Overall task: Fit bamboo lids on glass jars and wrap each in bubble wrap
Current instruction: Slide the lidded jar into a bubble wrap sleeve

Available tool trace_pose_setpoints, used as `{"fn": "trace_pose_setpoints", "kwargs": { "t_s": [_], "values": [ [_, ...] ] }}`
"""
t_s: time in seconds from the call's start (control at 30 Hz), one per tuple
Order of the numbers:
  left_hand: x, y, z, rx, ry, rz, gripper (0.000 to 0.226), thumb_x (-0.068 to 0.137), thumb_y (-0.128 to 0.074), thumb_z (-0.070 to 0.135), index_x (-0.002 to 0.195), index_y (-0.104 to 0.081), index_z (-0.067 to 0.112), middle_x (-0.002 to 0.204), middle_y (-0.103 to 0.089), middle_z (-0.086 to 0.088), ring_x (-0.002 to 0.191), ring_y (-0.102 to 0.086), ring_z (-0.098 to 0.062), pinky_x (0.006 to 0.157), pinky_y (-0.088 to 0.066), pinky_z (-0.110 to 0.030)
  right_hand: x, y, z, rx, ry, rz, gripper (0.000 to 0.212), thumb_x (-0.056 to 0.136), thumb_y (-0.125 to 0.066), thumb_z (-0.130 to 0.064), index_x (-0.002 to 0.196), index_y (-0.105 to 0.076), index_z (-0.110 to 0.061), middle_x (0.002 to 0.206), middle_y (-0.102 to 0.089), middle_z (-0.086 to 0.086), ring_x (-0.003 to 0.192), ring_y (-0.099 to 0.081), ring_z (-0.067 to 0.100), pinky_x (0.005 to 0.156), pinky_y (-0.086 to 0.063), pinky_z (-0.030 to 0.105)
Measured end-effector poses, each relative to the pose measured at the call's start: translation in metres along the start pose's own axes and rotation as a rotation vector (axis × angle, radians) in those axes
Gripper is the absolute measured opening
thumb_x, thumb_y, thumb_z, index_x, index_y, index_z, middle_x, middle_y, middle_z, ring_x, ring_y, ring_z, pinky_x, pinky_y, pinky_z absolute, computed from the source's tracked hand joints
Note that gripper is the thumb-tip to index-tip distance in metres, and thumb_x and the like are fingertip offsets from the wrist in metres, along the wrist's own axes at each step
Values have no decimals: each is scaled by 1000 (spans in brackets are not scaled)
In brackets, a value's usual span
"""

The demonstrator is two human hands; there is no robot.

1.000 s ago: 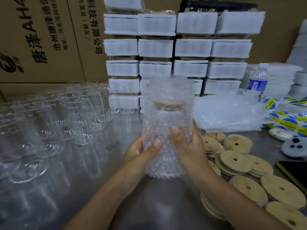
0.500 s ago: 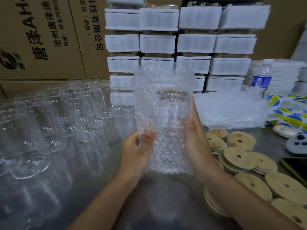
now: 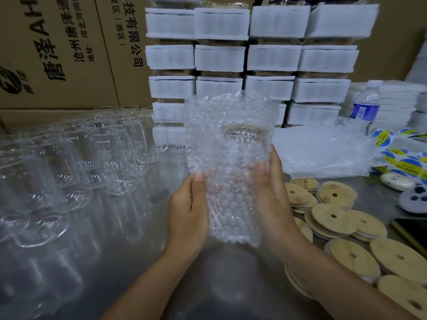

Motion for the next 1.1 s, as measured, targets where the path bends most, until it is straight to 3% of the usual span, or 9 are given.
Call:
{"fn": "trace_pose_setpoints", "kwargs": {
  "t_s": [0.1, 0.27, 0.37, 0.47, 0.57, 0.7, 0.83, 0.97, 1.1],
  "values": [
    [0, 2, 3, 53, -77, 35, 42, 91, -35, 44, 61, -38, 15, 54, -38, 11, 49, -36, -1, 47, -30, -11, 1, 0, -2, 20, 13, -42, 79, 70, -53, -77, 140, -26, -52, 147, -41, -13, 134, -43, 11, 108, -39, 48],
    [1, 2, -2, 50, -134, 48, 49, 97, -39, 40, 66, -50, 3, 54, -40, -4, 51, -37, -3, 46, -33, -23, 3, 0, -6, 92, -2, -97, 97, 59, -64, -79, 143, -30, -44, 140, -51, -9, 125, -53, 14, 101, -47, 46],
    [1, 0, -1, 26, -150, -1, 37, 96, -43, 37, 61, -43, 26, 51, -42, 12, 47, -35, 1, 45, -28, -11, 4, 4, -7, 75, -10, -98, 97, 58, -78, -64, 139, -36, -33, 125, -63, -8, 113, -63, 15, 84, -56, 32],
    [2, -5, 0, -87, -78, -89, 30, 93, -42, 37, 64, -48, 31, 50, -48, 22, 47, -43, 7, 49, -33, -4, 6, 10, -7, 68, -13, -105, 79, 60, -82, -35, 129, -45, -23, 111, -70, -6, 101, -68, 14, 74, -55, 23],
    [3, -8, -5, -183, 13, -185, 25, 90, -42, 40, 79, -58, 24, 67, -65, 24, 64, -58, 12, 60, -42, -3, 11, 17, -8, 75, -14, -95, 74, 58, -82, -26, 124, -49, -20, 108, -71, -3, 99, -69, 16, 74, -56, 26],
    [8, -8, -17, -317, 184, -296, 50, 84, -54, 57, 116, -61, 18, 108, -72, 8, 102, -66, -6, 82, -53, -20, 24, 23, -12, 17, 1, -43, 70, 57, -83, -28, 119, -52, -23, 104, -71, -6, 96, -69, 13, 71, -56, 24],
    [16, -5, -22, -315, 244, -165, 31, 74, -65, 36, 103, -62, 26, 92, -75, 12, 84, -70, -2, 67, -52, -14, 56, 30, -22, -40, 45, 68, 67, 54, -82, -34, 114, -54, -28, 106, -68, -4, 95, -68, 11, 81, -57, 34],
    [25, 6, -34, -286, 288, -15, 16, 86, -64, 2, 91, -63, 18, 73, -70, 4, 60, -67, -6, 57, -52, -16, 97, 31, -31, -79, 72, 139, 98, 41, -80, -52, 130, -44, -33, 122, -61, -12, 110, -61, 9, 92, -50, 36],
    [28, 13, -49, -264, 321, 34, 16, 88, -60, -2, 89, -62, 13, 73, -63, -4, 57, -63, -4, 53, -52, -16, 139, 28, -26, -122, 69, 183, 127, 41, -83, -56, 149, -22, -26, 147, -41, -3, 132, -44, 20, 107, -40, 46]
  ]
}}
Point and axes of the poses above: each hand's wrist, its own x-axis towards the middle knuckle, its own y-axis out of the back of the hand, z = x × y, the point moved 3 cm from there along x, towards the middle knuckle
